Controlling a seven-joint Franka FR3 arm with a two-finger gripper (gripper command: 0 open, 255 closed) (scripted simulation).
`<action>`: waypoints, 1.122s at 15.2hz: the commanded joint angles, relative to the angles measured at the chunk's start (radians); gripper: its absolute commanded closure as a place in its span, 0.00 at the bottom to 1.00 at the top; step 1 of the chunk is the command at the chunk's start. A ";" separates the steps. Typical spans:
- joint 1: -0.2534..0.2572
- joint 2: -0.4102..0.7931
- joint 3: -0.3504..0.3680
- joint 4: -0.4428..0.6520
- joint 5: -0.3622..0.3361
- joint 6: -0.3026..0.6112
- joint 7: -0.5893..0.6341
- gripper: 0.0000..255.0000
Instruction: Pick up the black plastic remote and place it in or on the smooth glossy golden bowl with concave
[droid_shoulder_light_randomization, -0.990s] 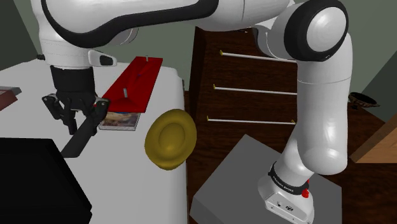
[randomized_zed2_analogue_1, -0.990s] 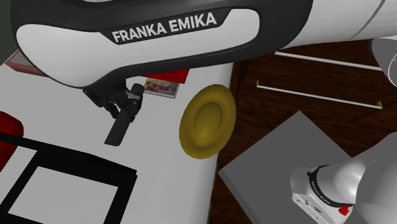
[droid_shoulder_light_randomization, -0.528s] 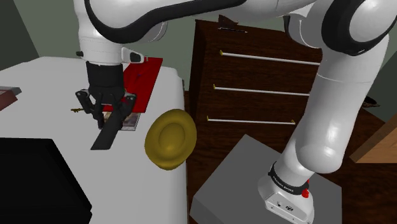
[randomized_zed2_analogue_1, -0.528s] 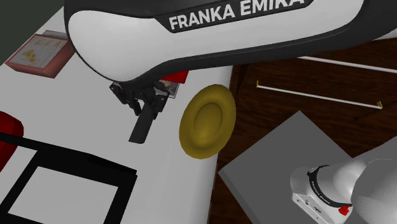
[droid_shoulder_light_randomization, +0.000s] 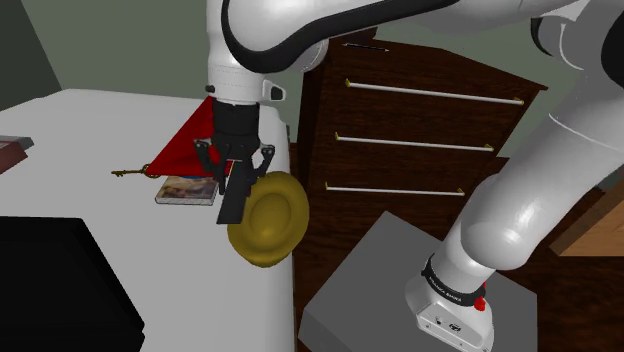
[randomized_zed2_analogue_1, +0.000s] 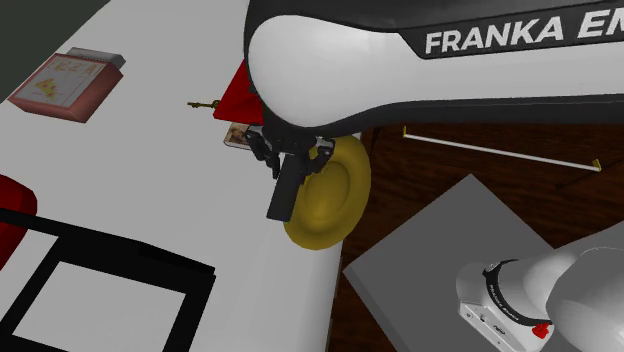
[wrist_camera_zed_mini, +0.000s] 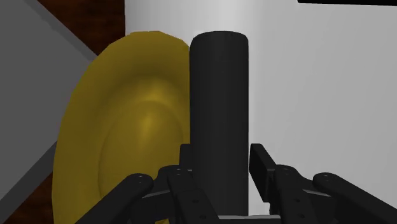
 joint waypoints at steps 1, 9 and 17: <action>-0.010 -0.086 -0.028 -0.086 0.040 -0.005 -0.062 1.00; -0.015 -0.175 -0.068 -0.242 0.078 0.045 -0.152 1.00; -0.013 -0.141 -0.055 -0.292 0.082 0.128 -0.164 1.00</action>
